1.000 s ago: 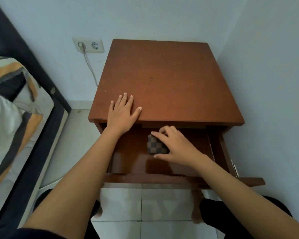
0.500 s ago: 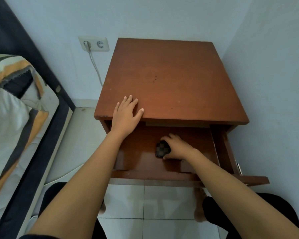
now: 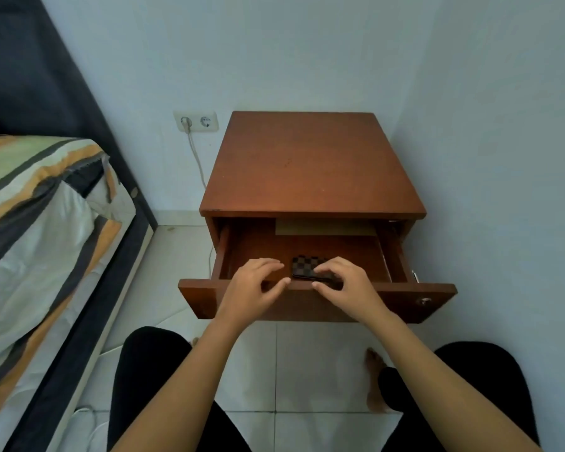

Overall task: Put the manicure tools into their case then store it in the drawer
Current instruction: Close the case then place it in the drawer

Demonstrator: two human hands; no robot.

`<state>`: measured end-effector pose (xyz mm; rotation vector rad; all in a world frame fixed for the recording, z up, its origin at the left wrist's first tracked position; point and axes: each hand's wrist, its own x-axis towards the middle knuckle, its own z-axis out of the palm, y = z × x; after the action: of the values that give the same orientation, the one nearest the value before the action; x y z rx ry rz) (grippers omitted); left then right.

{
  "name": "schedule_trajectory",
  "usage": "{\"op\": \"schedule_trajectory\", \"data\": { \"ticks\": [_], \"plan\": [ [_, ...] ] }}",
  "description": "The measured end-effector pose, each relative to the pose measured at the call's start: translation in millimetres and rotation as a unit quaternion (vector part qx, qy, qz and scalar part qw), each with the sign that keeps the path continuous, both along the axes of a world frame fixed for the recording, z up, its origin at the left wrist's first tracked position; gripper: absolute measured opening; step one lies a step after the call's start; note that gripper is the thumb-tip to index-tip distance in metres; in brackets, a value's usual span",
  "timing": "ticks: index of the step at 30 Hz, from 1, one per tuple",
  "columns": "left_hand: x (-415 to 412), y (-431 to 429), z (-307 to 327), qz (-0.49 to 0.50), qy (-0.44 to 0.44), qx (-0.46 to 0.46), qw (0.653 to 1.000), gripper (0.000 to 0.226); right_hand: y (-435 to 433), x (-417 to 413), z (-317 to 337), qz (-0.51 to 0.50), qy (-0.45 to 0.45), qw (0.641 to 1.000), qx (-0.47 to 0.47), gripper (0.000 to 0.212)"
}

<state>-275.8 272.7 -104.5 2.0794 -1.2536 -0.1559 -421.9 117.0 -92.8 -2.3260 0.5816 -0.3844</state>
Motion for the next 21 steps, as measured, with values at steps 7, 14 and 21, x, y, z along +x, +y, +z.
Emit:
{"op": "schedule_trajectory", "data": {
  "ticks": [7,14,21],
  "plan": [
    [-12.8,16.3,-20.9,-0.002,-0.045,0.003,0.999,0.031,9.3,-19.1,-13.4,0.0,-0.03,0.998,-0.057,0.022],
    [12.7,-12.7,-25.2,0.025,-0.073,-0.015,0.997,0.028,-13.6,7.5,-17.4,-0.024,-0.059,0.994,-0.083,0.019],
    [57.8,-60.6,-28.7,0.032,-0.128,-0.03,0.991,0.035,-55.2,48.5,-13.5,-0.062,-0.055,0.984,-0.158,0.033]
  ]
}}
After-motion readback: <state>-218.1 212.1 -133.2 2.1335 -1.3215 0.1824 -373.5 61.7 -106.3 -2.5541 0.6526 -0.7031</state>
